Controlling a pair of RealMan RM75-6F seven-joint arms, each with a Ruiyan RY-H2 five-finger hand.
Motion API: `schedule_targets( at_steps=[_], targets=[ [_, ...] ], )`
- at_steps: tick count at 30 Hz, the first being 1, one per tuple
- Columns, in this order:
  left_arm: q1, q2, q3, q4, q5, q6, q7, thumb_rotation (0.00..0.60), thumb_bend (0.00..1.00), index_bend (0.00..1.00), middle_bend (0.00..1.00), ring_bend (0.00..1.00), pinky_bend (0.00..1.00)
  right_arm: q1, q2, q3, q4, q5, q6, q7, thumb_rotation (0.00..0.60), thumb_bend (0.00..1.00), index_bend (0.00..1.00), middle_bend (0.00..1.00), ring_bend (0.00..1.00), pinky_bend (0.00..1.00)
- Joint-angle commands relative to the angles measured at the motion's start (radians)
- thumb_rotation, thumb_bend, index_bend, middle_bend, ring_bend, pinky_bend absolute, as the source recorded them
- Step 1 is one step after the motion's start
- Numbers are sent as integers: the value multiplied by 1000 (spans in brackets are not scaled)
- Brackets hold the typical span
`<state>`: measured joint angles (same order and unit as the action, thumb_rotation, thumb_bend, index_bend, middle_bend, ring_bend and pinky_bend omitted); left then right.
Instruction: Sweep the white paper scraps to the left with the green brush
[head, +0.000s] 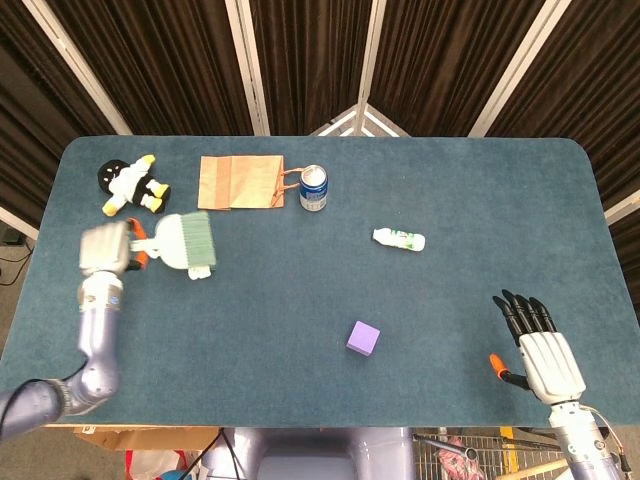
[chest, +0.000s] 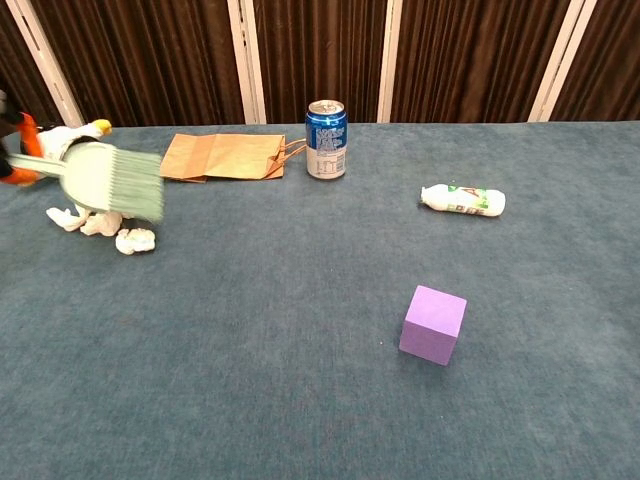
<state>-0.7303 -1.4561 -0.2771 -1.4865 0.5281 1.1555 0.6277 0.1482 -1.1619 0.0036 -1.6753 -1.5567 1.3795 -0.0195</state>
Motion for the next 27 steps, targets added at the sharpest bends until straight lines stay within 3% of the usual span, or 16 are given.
schedule_targets(
  at_steps=[1,14,21,27],
  targets=[
    [-27,-59,27,1,26,3,31,600,808,814,1000,1000,998,0,0,0,0,0,0,1,600,344,0,0,0,0],
    [15,-32,79,41,4,4,60,600,808,814,1000,1000,998,-4,3,-2,-4,-8,8,4,600,344,0,0,0,0],
    [57,42,57,93,-12,3,12,600,808,814,1000,1000,998,-4,1,-2,-5,-6,8,-4,600,344,0,0,0,0],
    [101,149,8,54,18,12,-86,600,808,814,1000,1000,998,-4,-1,-3,-6,-11,9,-9,600,344,0,0,0,0]
  ],
)
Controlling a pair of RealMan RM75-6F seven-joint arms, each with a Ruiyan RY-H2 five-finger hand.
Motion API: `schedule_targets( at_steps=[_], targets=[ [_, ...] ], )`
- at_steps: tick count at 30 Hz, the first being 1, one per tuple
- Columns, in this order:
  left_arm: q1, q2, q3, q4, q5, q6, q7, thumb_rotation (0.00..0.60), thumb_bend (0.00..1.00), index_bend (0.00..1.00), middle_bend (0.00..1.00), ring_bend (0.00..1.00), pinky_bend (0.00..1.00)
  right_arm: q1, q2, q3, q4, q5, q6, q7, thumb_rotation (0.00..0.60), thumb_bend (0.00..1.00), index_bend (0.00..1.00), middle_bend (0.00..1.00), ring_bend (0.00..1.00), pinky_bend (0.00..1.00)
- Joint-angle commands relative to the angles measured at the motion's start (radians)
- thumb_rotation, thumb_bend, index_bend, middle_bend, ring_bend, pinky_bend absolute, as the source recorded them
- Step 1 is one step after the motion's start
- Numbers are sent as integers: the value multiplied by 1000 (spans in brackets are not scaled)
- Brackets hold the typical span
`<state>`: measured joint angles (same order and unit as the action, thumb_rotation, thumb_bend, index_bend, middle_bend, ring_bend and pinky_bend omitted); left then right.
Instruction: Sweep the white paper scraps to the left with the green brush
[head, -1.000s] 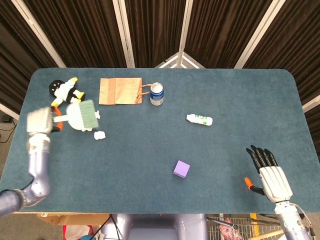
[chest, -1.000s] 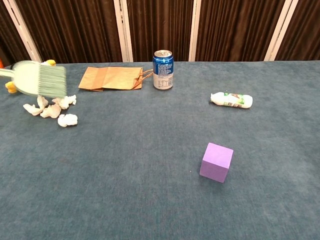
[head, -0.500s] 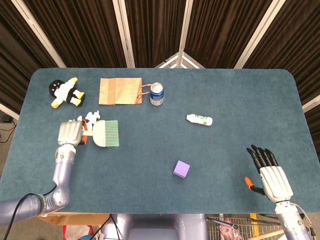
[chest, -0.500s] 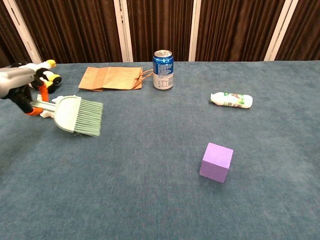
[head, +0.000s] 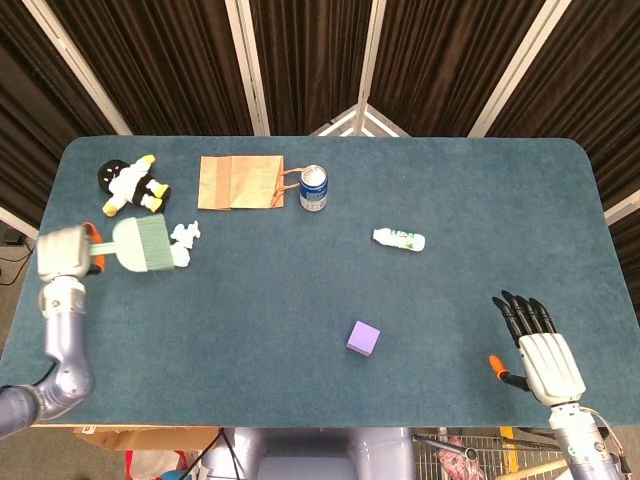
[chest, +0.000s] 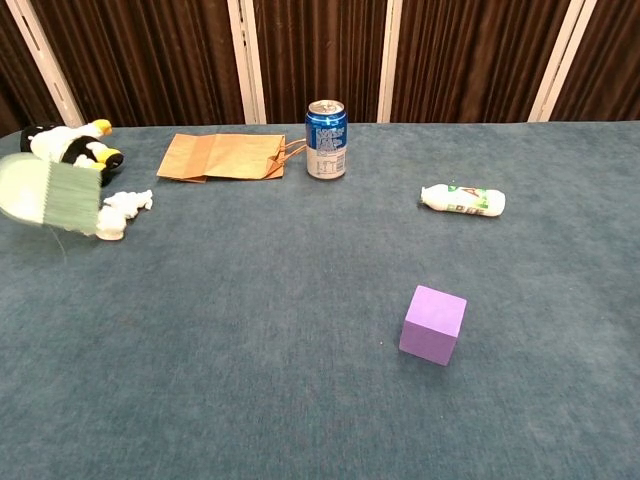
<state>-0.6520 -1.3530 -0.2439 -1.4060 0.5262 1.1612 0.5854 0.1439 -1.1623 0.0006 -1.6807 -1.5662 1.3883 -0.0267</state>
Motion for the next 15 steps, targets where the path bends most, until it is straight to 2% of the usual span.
schedule_targets(
  at_steps=[1,8,11,15],
  targets=[
    [30,66,-33,-45,28,8,-61,600,808,814,1000,1000,998,0,-1,0,0,-2,2,-3,600,345,0,0,0,0],
    [75,154,-61,-195,105,38,-156,600,804,811,1000,1000,998,-1,-3,0,1,-6,5,-8,600,344,0,0,0,0],
    [104,178,-50,-283,168,65,-195,600,797,806,1000,1000,998,-2,-3,0,2,-4,6,-8,600,344,0,0,0,0],
    [147,187,-6,-395,269,100,-234,600,789,796,1000,1000,998,-2,-4,2,3,0,5,-10,600,344,0,0,0,0]
  ],
)
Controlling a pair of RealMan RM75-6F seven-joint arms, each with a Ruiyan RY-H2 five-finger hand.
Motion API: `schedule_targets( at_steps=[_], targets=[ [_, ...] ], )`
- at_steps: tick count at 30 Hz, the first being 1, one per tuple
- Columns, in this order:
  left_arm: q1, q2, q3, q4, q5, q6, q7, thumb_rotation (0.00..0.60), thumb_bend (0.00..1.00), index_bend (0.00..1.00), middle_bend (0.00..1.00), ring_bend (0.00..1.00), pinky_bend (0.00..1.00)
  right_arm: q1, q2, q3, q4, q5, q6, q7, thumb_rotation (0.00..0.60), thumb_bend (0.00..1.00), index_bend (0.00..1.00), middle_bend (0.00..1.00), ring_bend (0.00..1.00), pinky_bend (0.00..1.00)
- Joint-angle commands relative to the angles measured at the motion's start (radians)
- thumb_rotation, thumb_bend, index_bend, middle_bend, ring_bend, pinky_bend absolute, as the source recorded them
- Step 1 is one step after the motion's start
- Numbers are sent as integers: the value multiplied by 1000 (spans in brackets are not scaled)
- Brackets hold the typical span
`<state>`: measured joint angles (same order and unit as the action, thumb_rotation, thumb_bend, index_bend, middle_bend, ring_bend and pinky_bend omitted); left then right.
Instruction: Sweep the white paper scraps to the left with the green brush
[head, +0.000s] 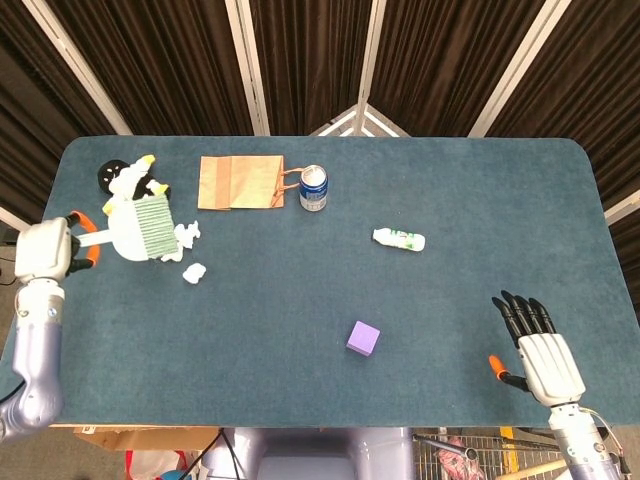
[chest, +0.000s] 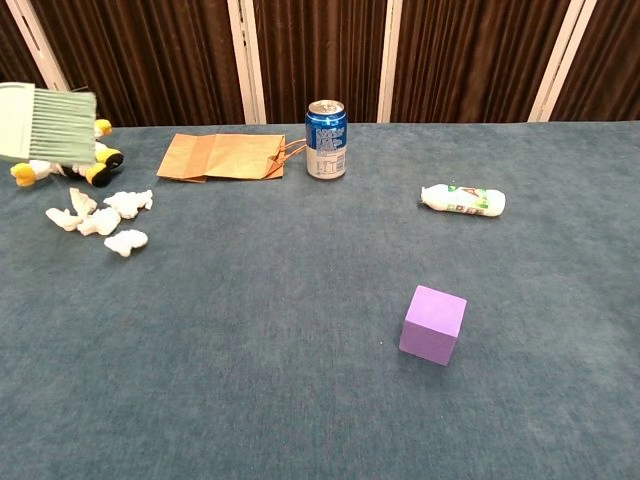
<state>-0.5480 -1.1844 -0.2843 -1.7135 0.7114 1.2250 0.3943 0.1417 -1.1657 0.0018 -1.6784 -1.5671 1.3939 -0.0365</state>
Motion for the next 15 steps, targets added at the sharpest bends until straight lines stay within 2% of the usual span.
schedule_targets(
  at_steps=[1,6,10,12,15],
  targets=[
    [55,17,51,-113,115,47,-50,600,783,793,1000,1000,998,0,-1,0,0,1,-1,-2,600,344,0,0,0,0],
    [92,-13,138,-202,219,62,-43,600,746,768,1000,1000,997,0,-3,1,1,0,1,-7,600,345,0,0,0,0],
    [113,-62,217,-247,289,69,5,600,692,704,995,983,962,-1,-3,2,1,3,1,-11,600,344,0,0,0,0],
    [122,-93,250,-248,319,75,33,600,624,621,942,924,899,-1,-3,2,1,4,1,-11,600,344,0,0,0,0],
    [133,-122,287,-242,340,73,65,600,444,433,701,718,729,-2,-3,3,2,5,1,-10,600,344,0,0,0,0]
  ],
)
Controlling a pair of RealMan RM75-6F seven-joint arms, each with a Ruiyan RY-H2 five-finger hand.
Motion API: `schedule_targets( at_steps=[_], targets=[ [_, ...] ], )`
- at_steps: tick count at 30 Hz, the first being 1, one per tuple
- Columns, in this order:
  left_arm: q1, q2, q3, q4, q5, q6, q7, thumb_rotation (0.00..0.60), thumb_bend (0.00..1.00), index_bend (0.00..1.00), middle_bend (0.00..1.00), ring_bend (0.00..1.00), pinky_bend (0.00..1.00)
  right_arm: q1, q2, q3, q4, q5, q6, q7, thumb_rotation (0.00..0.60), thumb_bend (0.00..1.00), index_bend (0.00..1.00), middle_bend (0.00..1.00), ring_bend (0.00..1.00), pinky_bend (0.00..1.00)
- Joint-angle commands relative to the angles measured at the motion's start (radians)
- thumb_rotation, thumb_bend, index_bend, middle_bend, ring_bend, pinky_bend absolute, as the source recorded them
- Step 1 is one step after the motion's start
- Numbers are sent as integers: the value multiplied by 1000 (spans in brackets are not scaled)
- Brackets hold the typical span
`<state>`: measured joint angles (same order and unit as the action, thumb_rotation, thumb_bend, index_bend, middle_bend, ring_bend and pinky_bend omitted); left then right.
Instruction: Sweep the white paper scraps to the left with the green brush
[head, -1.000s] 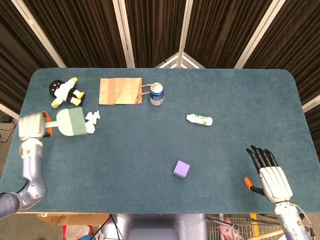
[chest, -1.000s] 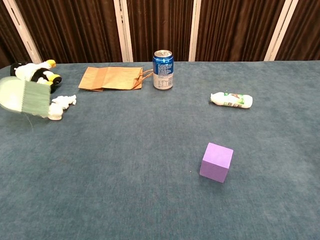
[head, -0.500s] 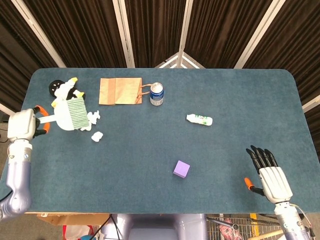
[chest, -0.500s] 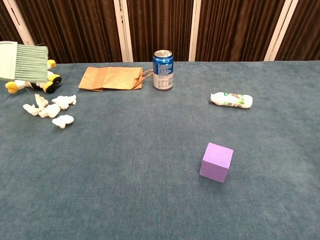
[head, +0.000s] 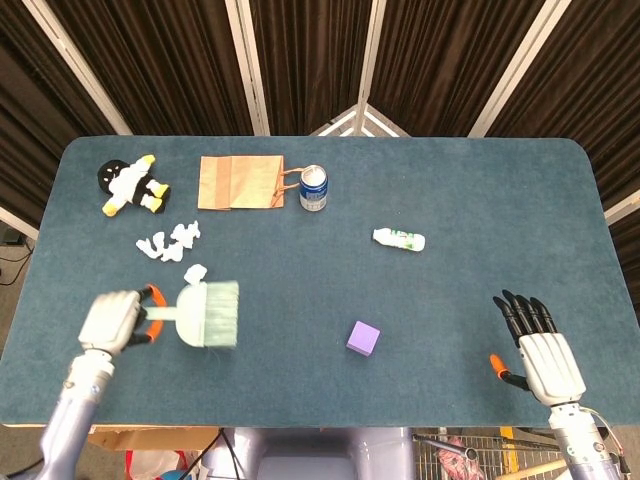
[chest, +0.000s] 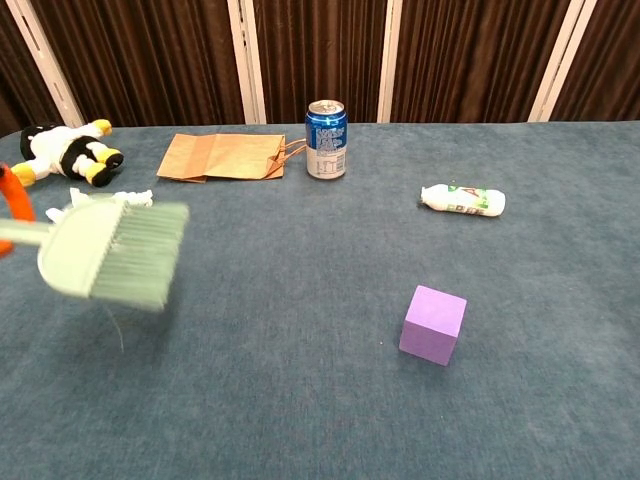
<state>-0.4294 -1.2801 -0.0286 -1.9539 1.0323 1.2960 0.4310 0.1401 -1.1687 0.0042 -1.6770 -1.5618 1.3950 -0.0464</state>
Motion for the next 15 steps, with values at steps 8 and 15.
schedule_targets(
  at_steps=[8,15],
  targets=[
    [40,20,80,-42,20,-1,67,600,186,78,186,187,248,2,3,1,1,0,-3,8,600,344,0,0,0,0],
    [104,135,107,-78,91,53,-28,600,182,57,147,153,203,2,2,-1,3,-6,-1,3,600,344,0,0,0,0]
  ],
)
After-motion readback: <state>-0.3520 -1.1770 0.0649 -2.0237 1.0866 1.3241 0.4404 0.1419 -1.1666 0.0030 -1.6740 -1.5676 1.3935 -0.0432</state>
